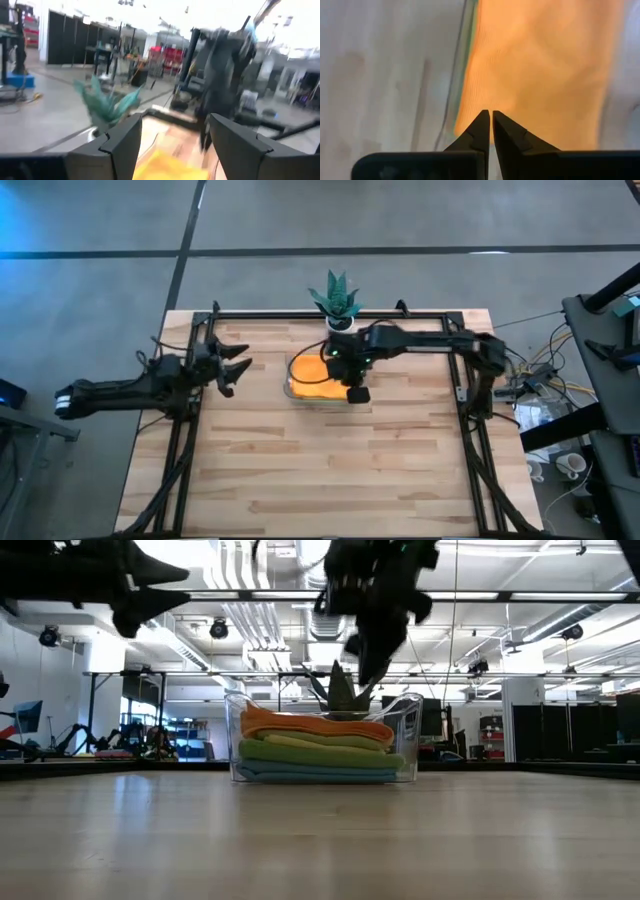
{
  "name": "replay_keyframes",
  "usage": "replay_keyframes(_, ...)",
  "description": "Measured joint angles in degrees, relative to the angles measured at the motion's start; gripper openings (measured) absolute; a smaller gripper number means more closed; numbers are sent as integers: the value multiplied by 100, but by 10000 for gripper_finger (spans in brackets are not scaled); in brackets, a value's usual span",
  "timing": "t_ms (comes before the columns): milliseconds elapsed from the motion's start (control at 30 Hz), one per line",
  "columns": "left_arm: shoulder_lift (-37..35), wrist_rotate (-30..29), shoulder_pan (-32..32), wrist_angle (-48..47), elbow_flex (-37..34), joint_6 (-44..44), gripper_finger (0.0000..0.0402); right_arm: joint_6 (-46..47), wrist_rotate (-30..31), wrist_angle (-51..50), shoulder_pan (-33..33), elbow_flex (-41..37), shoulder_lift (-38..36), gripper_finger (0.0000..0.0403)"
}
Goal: Fold microfiber towels
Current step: Put the towels into the transparent bin, then adjust the bin
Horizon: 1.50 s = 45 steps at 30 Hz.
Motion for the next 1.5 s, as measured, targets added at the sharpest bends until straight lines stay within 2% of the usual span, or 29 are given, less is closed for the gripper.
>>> replay_keyframes(100,-401,-113,0,-1302,297,202,217,128,2,688,2,-290,-507,18)
replay_keyframes(167,-668,-191,0,-1935,469,329,217,248,8,1520,47,-641,-902,18)
replay_keyframes(333,-1197,25,0,-2173,590,416,217,518,89,3894,301,-1945,-1972,18)
replay_keyframes(400,-1373,299,0,-2202,584,528,217,645,353,4706,480,-2580,-2347,18)
replay_keyframes(467,-1482,548,0,-2245,522,608,217,816,865,5221,655,-3155,-2743,18)
replay_keyframes(533,-1566,636,0,-2257,438,612,217,1090,1491,5188,791,-3627,-3156,18)
replay_keyframes(633,-1621,636,0,-2196,337,662,217,1690,2282,4241,886,-4101,-3679,18)
replay_keyframes(700,-1612,635,0,-2152,316,792,217,2199,2562,3425,897,-4208,-3935,18)
replay_keyframes(767,-1584,633,0,-1943,323,1033,217,2677,2571,2630,886,-4224,-4091,18)
replay_keyframes(900,-1531,625,0,-1467,382,1398,217,3048,2513,1413,890,-4274,-4052,18)
replay_keyframes(1033,-1556,619,0,-1321,384,1411,217,3088,2246,1489,890,-4473,-3809,18)
replay_keyframes(1200,-1554,616,0,-1347,312,1398,217,2914,2202,2493,890,-4634,-3181,18)
replay_keyframes(1367,-1536,616,0,-1299,304,1393,217,2220,2099,3890,890,-4564,-2264,18)
replay_keyframes(1500,-1529,616,0,-1252,298,1388,217,1515,2085,5061,875,-4225,-1513,18)
